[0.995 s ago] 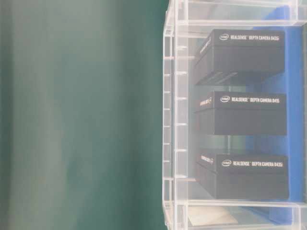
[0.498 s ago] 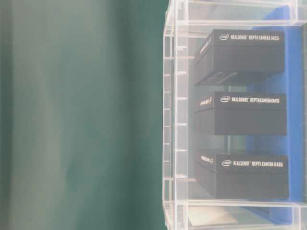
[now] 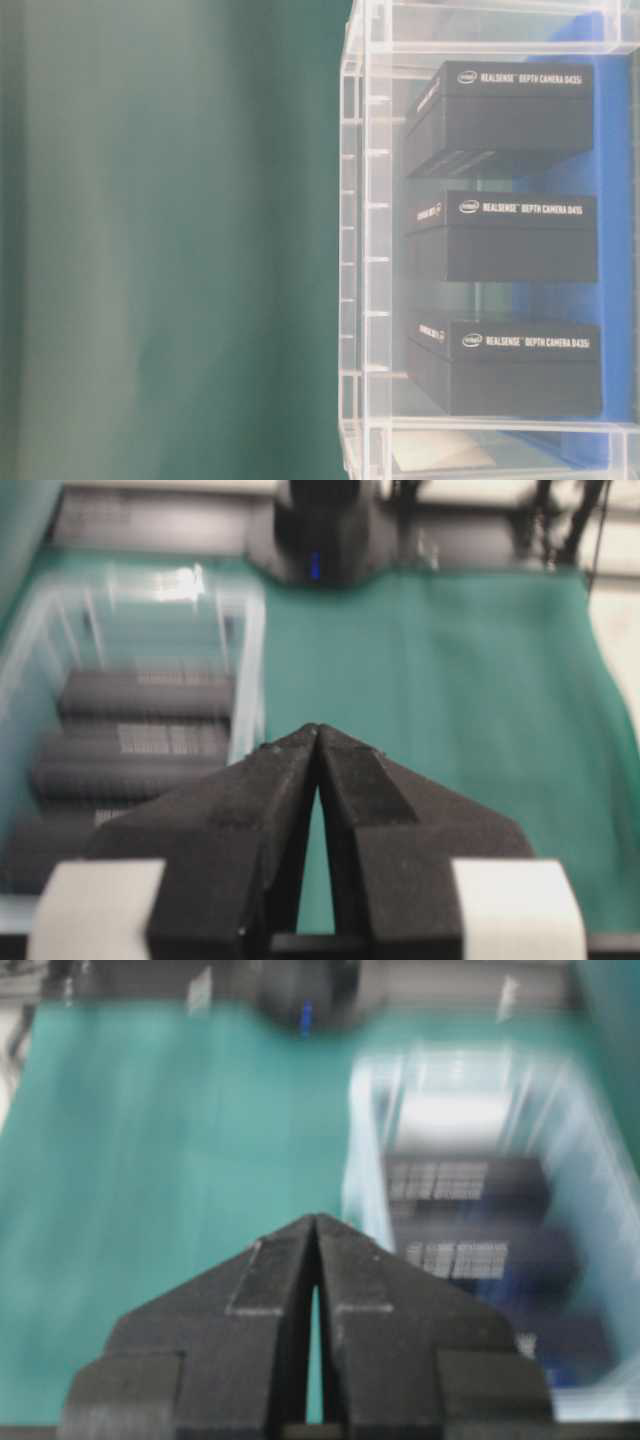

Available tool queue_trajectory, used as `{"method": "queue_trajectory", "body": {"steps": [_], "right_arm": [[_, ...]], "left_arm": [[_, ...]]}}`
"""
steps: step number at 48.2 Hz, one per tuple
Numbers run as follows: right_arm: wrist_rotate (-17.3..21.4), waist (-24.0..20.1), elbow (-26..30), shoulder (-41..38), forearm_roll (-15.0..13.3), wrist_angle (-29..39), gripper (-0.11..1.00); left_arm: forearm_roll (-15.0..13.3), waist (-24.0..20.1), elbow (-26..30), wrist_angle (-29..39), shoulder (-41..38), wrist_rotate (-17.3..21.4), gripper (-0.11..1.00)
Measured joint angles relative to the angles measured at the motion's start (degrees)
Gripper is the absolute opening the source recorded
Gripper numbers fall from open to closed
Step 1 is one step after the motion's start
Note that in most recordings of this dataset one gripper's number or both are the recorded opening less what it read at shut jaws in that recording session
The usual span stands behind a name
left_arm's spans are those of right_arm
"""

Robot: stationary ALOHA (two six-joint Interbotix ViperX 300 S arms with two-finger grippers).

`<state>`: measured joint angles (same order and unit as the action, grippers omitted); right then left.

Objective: Take the box out of the case with both arms.

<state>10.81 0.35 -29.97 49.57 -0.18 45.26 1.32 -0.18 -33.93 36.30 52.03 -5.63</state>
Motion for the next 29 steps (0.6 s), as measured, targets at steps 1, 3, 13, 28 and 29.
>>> {"method": "queue_trajectory", "body": {"steps": [1, 3, 13, 28, 29], "right_arm": [[0.8, 0.0, 0.2, -0.3, 0.0, 2.4, 0.01], [2.5, 0.1, 0.7, -1.0, -0.1, 7.6, 0.01], [6.9, 0.1, 2.1, -4.8, -0.1, 31.4, 0.01], [7.6, 0.1, 2.4, -8.4, -1.0, 48.9, 0.01], [7.7, 0.1, 2.4, -8.3, -1.1, 48.9, 0.01]], "left_arm": [[0.1, 0.0, 0.2, 1.6, -0.4, -0.4, 0.02], [0.0, 0.0, 0.9, 5.5, -1.1, -1.8, 0.02], [0.1, 0.0, 3.4, 26.1, -6.4, -5.5, 0.02], [0.1, 0.0, 4.8, 42.3, -10.8, -9.2, 0.02], [0.1, 0.0, 4.9, 42.4, -10.8, -9.4, 0.02]]}}
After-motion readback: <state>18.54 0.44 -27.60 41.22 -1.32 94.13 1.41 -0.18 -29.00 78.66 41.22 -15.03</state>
